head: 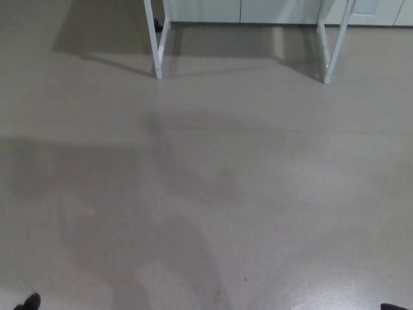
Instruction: The robot walk towards a table in front and pick up a black pencil case on the left hand side and put the pencil case into a small container on the right hand side
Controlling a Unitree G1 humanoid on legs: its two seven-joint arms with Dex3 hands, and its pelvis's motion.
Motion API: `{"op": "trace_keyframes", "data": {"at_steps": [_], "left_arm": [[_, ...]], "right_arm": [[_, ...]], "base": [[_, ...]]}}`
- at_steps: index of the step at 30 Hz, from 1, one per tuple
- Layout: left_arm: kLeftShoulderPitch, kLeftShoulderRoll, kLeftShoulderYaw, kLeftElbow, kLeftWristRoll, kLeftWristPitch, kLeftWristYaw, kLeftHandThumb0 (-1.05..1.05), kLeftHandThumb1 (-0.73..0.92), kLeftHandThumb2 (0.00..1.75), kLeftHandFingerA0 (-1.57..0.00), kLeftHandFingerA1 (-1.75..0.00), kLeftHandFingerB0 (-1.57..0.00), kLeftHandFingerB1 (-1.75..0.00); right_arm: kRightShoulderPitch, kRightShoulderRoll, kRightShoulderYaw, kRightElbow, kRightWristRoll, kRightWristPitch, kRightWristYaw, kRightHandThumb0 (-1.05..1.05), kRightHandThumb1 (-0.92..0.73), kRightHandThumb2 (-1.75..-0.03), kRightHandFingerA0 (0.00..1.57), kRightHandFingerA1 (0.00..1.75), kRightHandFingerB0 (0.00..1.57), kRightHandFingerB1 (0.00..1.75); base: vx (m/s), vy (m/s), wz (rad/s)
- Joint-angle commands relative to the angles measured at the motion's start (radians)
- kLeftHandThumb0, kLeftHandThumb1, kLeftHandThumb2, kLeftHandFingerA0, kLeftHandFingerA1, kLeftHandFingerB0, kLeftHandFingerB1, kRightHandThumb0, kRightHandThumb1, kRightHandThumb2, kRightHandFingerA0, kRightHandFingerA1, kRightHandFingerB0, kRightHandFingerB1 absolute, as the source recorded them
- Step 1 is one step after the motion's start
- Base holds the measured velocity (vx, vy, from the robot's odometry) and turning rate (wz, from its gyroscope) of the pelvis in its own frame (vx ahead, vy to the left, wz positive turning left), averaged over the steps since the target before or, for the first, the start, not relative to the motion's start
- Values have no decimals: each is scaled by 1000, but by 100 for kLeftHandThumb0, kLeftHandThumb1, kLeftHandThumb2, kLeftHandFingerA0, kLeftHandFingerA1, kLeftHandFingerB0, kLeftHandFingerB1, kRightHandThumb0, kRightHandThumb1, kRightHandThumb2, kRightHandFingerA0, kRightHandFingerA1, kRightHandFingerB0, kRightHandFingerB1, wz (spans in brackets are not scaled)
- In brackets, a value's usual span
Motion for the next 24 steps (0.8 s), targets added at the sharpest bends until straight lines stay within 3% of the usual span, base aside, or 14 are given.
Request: {"op": "trace_keyframes", "data": {"at_steps": [1,11,12,13,16,17,18,19,24], "left_arm": [[9,17,3,-2,-7,-25,-2,-55,52,79,-5,-41,0,0],[3,25,-2,-6,-15,-5,-13,-56,52,78,-4,-40,0,0],[1,24,0,-4,-14,-3,-6,-50,63,58,-11,-38,0,0],[1,23,0,-4,-14,-2,-2,-50,63,58,-11,-38,0,0],[5,30,-12,-10,8,-12,11,-50,63,59,-10,-40,0,0],[5,28,-8,-8,-2,-18,2,-52,51,78,-6,-44,0,0],[4,24,-1,-4,-19,-21,-12,-52,51,78,-6,-44,0,0],[4,25,-2,0,-18,-24,-11,-48,63,58,-10,-41,0,0],[15,25,-7,-20,-14,-13,-10,-48,64,59,-10,-42,0,0]], "right_arm": [[6,-3,-1,1,21,-16,17,-57,-44,-73,54,48,36,44],[-3,-2,4,10,18,-18,18,-53,-42,-73,54,50,37,46],[-2,0,6,6,14,-18,12,-54,-43,-73,57,50,38,46],[0,0,7,4,12,-18,10,-54,-43,-73,57,50,38,46],[2,0,9,-5,10,-9,5,-54,-43,-73,57,50,37,46],[3,0,10,-7,9,-8,4,-53,-43,-73,57,50,37,45],[2,-1,10,-5,9,-11,4,-53,-43,-73,57,50,37,45],[1,-4,11,2,6,-19,4,-53,-43,-73,57,50,37,45],[2,-8,15,6,8,-28,8,-53,-43,-73,60,51,37,46]], "base": [[79,126,-9],[180,283,-11],[160,110,0],[159,90,3],[161,3,11],[137,-74,12],[168,-120,7],[197,-158,13],[205,-181,5]]}}
